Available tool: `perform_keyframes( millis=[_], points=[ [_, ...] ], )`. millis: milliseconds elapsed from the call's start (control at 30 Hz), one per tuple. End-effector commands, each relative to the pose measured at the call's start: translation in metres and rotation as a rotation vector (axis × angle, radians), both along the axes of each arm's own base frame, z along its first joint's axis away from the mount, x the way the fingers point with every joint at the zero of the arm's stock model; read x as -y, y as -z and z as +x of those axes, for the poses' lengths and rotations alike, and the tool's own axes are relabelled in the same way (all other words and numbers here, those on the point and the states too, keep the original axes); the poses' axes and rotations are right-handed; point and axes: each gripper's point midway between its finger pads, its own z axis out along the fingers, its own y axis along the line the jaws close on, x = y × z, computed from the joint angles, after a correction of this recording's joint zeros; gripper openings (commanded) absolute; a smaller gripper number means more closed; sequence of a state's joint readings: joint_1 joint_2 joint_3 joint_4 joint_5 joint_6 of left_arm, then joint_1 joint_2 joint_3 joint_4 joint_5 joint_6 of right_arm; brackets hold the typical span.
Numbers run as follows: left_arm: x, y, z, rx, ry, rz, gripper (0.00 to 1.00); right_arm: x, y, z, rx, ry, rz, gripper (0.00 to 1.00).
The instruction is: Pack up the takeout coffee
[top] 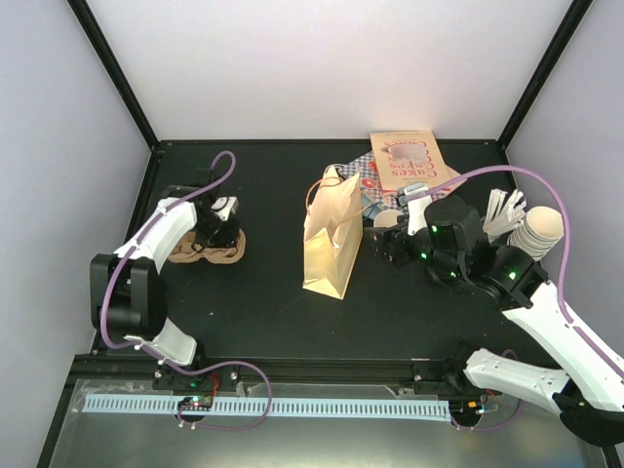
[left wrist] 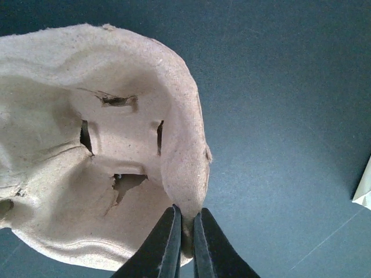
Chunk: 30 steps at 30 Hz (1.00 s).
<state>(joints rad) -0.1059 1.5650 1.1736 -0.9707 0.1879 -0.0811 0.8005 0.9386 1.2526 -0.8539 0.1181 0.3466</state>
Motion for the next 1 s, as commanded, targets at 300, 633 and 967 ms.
perform_keyframes(
  millis=[300, 633, 967],
  points=[
    [-0.03, -0.057, 0.003, 0.162, -0.093, 0.129, 0.05, -0.001, -0.008, 0.0, 0.01, -0.002, 0.025, 0.84],
    [-0.058, -0.136, -0.01, 0.345, -0.217, 0.231, 0.05, 0.0, -0.009, 0.0, 0.014, 0.002, 0.021, 0.84],
    [-0.019, -0.197, -0.035, 0.48, -0.187, -0.017, 0.08, 0.003, -0.01, 0.0, 0.019, 0.012, 0.018, 0.84]
  ],
)
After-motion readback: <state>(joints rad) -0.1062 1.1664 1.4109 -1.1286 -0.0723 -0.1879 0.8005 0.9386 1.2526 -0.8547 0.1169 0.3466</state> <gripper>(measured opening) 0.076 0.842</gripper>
